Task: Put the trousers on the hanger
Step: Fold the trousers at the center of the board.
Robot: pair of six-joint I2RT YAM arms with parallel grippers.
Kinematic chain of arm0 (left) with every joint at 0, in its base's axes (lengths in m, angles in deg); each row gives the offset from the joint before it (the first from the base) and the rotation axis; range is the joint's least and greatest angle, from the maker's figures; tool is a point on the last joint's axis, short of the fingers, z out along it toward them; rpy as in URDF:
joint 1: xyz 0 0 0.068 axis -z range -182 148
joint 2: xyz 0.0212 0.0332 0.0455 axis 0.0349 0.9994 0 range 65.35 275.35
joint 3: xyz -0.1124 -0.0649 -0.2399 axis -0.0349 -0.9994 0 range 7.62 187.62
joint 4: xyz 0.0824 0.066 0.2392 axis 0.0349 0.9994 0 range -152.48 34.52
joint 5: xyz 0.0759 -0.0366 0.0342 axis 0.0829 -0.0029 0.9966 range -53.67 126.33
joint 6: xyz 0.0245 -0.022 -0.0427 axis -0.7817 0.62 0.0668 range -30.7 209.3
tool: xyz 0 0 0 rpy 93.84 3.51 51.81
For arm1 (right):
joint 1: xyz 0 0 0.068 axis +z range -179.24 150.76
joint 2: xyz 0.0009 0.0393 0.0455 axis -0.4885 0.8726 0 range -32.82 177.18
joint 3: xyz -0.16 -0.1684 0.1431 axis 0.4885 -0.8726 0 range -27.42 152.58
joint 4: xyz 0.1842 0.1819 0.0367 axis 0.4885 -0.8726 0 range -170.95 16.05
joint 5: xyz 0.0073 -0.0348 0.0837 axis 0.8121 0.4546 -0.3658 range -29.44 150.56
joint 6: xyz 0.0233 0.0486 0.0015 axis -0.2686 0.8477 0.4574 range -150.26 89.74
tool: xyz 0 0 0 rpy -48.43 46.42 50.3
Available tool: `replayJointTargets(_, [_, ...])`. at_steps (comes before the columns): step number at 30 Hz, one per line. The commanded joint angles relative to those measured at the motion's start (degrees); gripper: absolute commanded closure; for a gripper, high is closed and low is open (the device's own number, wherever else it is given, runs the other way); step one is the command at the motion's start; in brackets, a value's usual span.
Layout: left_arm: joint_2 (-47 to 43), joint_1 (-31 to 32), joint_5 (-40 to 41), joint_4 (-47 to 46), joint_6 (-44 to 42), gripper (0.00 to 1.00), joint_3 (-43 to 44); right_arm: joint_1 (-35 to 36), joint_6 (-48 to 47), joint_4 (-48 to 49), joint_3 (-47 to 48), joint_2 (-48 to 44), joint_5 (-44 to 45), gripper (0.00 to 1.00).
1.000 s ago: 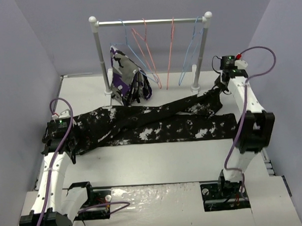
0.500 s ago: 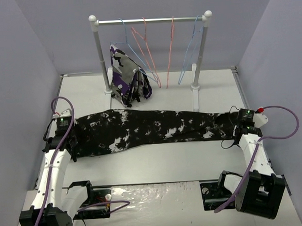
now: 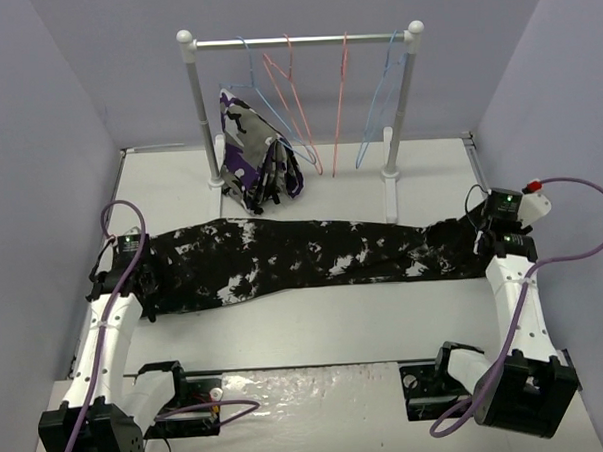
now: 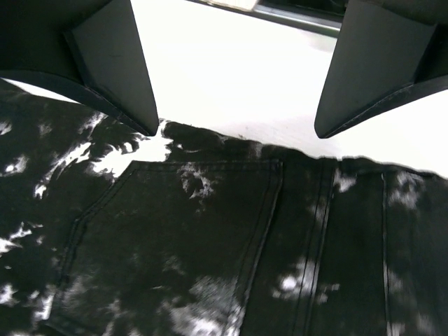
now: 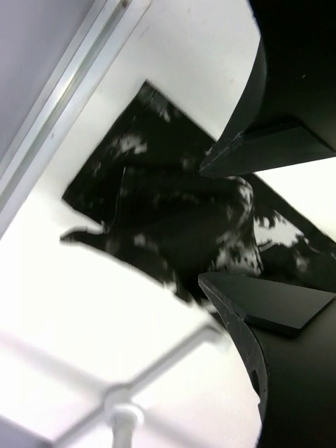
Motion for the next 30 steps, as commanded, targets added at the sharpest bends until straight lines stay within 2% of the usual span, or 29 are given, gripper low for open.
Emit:
replayJointTargets(1, [1.3,-0.6,0.2,2.1,9.8,0.07,-2.5,4.0,-2.1,1.1,5.6,2.5,-1.6,0.45])
replayJointTargets(9, [-2.0,-0.9,4.5,3.7,20.7,0.07,-7.3,10.7,-3.1,1.4,4.6,3.2,-6.5,0.45])
replayJointTargets(15, [2.6,-3.6,5.4,-7.3,24.1,0.08,-10.9,16.9,-3.2,1.9,1.3,3.1,-8.7,0.44])
replayJointTargets(17, [4.4,-4.4,5.4,-10.2,24.6,0.12,-10.9,18.7,-3.3,1.9,1.0,2.8,-9.0,0.44])
replayJointTargets(20, [6.6,-4.8,6.4,-11.8,24.6,0.23,-9.7,20.7,-4.2,1.9,1.1,2.4,-8.7,0.44])
replayJointTargets(24, [6.8,-4.8,7.5,-12.0,24.3,0.52,-7.7,21.2,-5.0,1.8,1.4,2.3,-8.4,0.44])
replayJointTargets(29, [7.2,-4.9,9.0,-12.1,22.9,0.99,-7.3,21.3,-5.1,1.8,1.1,2.1,-8.2,0.43])
replayJointTargets(30, [7.2,-4.9,9.1,-12.1,22.3,1.00,-6.8,21.3,-5.2,1.8,1.2,2.0,-8.1,0.43])
